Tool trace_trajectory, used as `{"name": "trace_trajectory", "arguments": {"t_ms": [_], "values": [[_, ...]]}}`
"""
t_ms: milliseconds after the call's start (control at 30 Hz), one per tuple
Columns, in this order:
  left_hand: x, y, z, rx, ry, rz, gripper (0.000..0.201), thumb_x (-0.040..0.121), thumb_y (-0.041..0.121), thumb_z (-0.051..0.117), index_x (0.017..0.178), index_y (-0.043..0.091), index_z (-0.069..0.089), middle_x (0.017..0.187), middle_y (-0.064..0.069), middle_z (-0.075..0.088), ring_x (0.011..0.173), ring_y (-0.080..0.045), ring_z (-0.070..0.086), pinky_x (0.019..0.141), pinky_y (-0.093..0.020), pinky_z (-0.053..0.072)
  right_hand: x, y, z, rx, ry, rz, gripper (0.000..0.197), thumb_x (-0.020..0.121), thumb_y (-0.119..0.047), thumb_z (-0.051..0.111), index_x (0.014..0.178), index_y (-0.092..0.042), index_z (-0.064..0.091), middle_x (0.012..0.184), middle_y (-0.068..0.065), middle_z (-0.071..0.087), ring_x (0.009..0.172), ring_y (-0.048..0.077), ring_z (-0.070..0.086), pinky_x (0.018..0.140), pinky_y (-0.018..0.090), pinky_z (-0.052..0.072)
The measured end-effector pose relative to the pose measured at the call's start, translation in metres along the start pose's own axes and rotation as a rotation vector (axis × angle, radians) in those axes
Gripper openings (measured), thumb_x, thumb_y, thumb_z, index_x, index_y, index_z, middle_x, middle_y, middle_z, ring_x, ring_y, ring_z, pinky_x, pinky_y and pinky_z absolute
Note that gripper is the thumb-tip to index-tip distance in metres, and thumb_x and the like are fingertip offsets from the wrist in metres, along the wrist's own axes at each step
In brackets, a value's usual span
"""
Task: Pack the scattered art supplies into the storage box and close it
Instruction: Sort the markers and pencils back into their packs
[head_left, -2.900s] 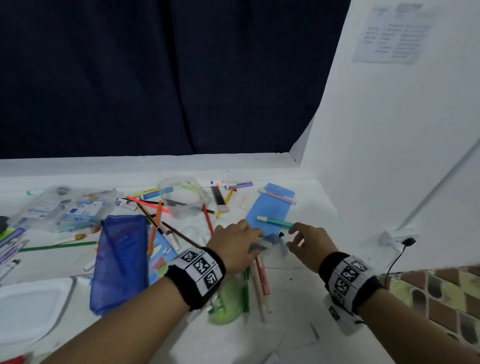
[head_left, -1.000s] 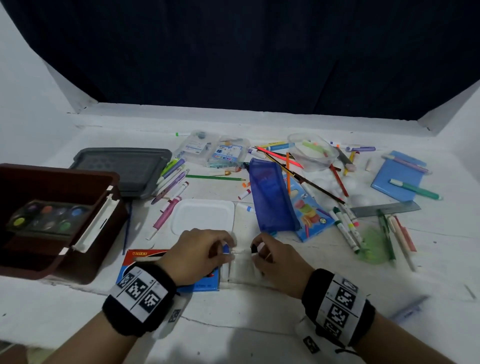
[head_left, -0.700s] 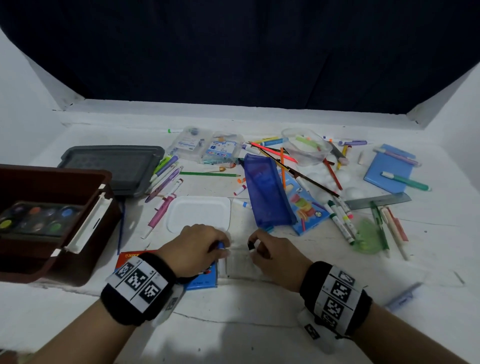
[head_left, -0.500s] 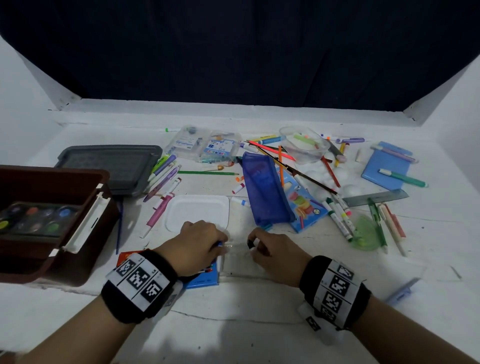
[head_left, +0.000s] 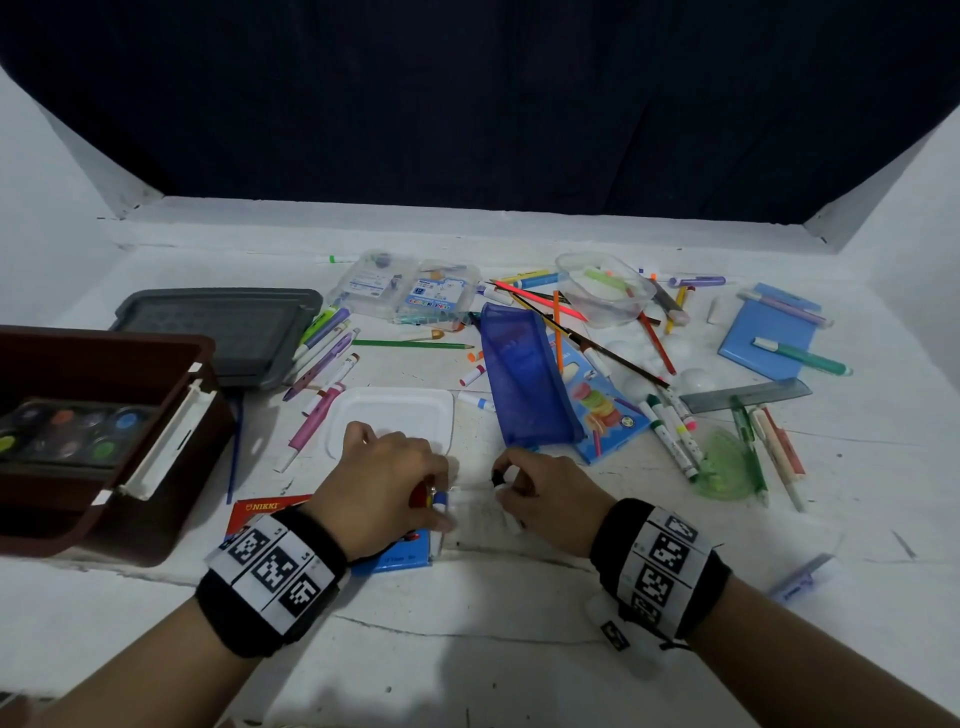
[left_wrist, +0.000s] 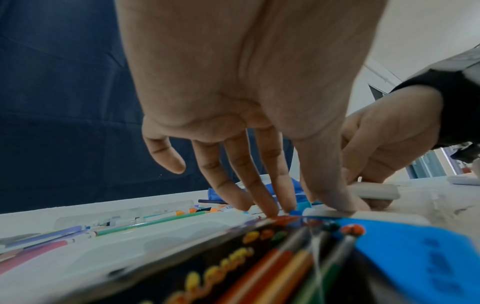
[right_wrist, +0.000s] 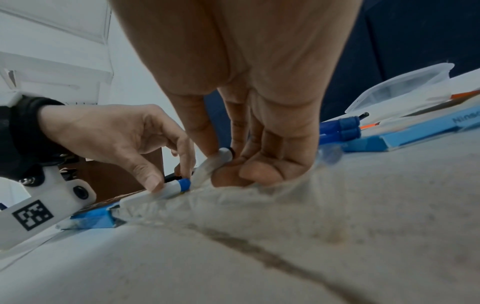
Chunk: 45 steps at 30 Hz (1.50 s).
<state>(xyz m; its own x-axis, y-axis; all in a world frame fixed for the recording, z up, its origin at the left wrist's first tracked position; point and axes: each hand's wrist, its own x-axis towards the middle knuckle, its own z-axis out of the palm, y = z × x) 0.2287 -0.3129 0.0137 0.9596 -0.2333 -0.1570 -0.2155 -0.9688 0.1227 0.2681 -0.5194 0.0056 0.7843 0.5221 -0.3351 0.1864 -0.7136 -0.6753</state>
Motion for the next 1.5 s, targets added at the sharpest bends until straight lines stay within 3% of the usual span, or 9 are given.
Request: {"name": "trace_trajectory", "arguments": {"t_ms": [300, 400, 567, 667, 800, 967, 1200, 1367, 1500], "values": [[-0.002, -0.007, -0.001, -0.021, -0.028, 0.012, 0.045, 0.077, 0.075, 0.059, 0.105, 0.041, 0.068, 0.104, 0.02, 0.058, 0.102, -0.005, 0.049, 0.089, -0.037, 0.024, 0.0, 0.002, 0.001, 0.05, 0.051, -0.001, 0.005, 0.096, -0.024, 0.054, 0.101, -0.025, 0.052, 0.084, -0.002, 0.061, 0.073, 0.009, 0.056, 0.06, 0.015, 0.038], [-0.006, -0.01, -0.002, -0.074, -0.08, 0.028, 0.048, 0.079, 0.071, 0.062, 0.116, 0.04, 0.065, 0.11, 0.024, 0.048, 0.107, -0.005, 0.045, 0.09, -0.034, 0.023, 0.0, -0.001, 0.002, 0.054, 0.048, 0.002, 0.007, 0.096, -0.023, 0.055, 0.102, -0.022, 0.053, 0.086, -0.003, 0.061, 0.075, 0.009, 0.057, 0.063, 0.015, 0.04], [-0.009, -0.007, -0.002, -0.059, -0.069, 0.035, 0.047, 0.082, 0.067, 0.062, 0.122, 0.041, 0.062, 0.118, 0.021, 0.052, 0.11, -0.006, 0.046, 0.088, -0.034, 0.021, 0.003, -0.016, 0.009, 0.164, 0.072, -0.026, 0.01, 0.093, -0.019, 0.06, 0.102, -0.016, 0.057, 0.085, 0.004, 0.07, 0.075, 0.013, 0.064, 0.069, 0.019, 0.051], [-0.008, -0.007, -0.003, -0.067, -0.061, 0.03, 0.044, 0.082, 0.064, 0.065, 0.12, 0.04, 0.063, 0.117, 0.02, 0.055, 0.11, -0.007, 0.047, 0.087, -0.036, 0.023, 0.008, -0.023, 0.016, 0.231, 0.006, -0.02, 0.009, 0.092, -0.014, 0.061, 0.1, -0.012, 0.057, 0.08, 0.004, 0.072, 0.065, 0.008, 0.065, 0.066, 0.022, 0.055], [-0.007, -0.008, -0.003, -0.078, -0.055, 0.009, 0.044, 0.079, 0.064, 0.069, 0.115, 0.04, 0.065, 0.115, 0.02, 0.057, 0.108, -0.007, 0.047, 0.089, -0.036, 0.024, 0.015, -0.023, 0.022, 0.195, -0.012, 0.002, 0.009, 0.091, -0.012, 0.063, 0.099, -0.01, 0.061, 0.08, 0.003, 0.071, 0.064, 0.01, 0.068, 0.075, 0.027, 0.059], [-0.006, -0.009, -0.002, -0.083, -0.047, -0.022, 0.043, 0.073, 0.064, 0.073, 0.108, 0.04, 0.068, 0.11, 0.019, 0.056, 0.105, -0.007, 0.05, 0.094, -0.04, 0.03, 0.021, -0.023, 0.023, 0.074, 0.019, -0.037, 0.015, 0.087, -0.017, 0.07, 0.101, -0.01, 0.071, 0.09, 0.007, 0.074, 0.079, 0.018, 0.07, 0.084, 0.034, 0.058], [-0.005, -0.005, -0.003, -0.014, -0.047, -0.03, 0.035, 0.074, 0.065, 0.072, 0.092, 0.034, 0.068, 0.101, 0.02, 0.058, 0.093, -0.006, 0.051, 0.087, -0.035, 0.031, 0.023, -0.027, 0.023, 0.008, 0.077, -0.066, 0.014, 0.082, -0.016, 0.075, 0.095, -0.012, 0.078, 0.082, 0.003, 0.075, 0.074, 0.012, 0.069, 0.073, 0.018, 0.053], [-0.002, -0.005, -0.005, 0.035, -0.069, -0.023, 0.036, 0.073, 0.066, 0.072, 0.092, 0.035, 0.072, 0.102, 0.018, 0.063, 0.093, -0.009, 0.054, 0.085, -0.035, 0.03, 0.021, -0.033, 0.026, -0.125, 0.091, -0.07, 0.016, 0.084, -0.021, 0.073, 0.094, -0.01, 0.077, 0.087, 0.005, 0.074, 0.084, 0.019, 0.066, 0.081, 0.024, 0.046], [-0.002, -0.006, -0.006, 0.016, -0.068, -0.02, 0.038, 0.073, 0.066, 0.072, 0.094, 0.035, 0.075, 0.098, 0.016, 0.066, 0.089, -0.012, 0.057, 0.09, -0.035, 0.036, 0.019, -0.033, 0.027, -0.14, 0.107, -0.074, 0.022, 0.08, -0.026, 0.077, 0.097, -0.012, 0.077, 0.089, 0.003, 0.073, 0.083, 0.017, 0.066, 0.086, 0.03, 0.053]]}}
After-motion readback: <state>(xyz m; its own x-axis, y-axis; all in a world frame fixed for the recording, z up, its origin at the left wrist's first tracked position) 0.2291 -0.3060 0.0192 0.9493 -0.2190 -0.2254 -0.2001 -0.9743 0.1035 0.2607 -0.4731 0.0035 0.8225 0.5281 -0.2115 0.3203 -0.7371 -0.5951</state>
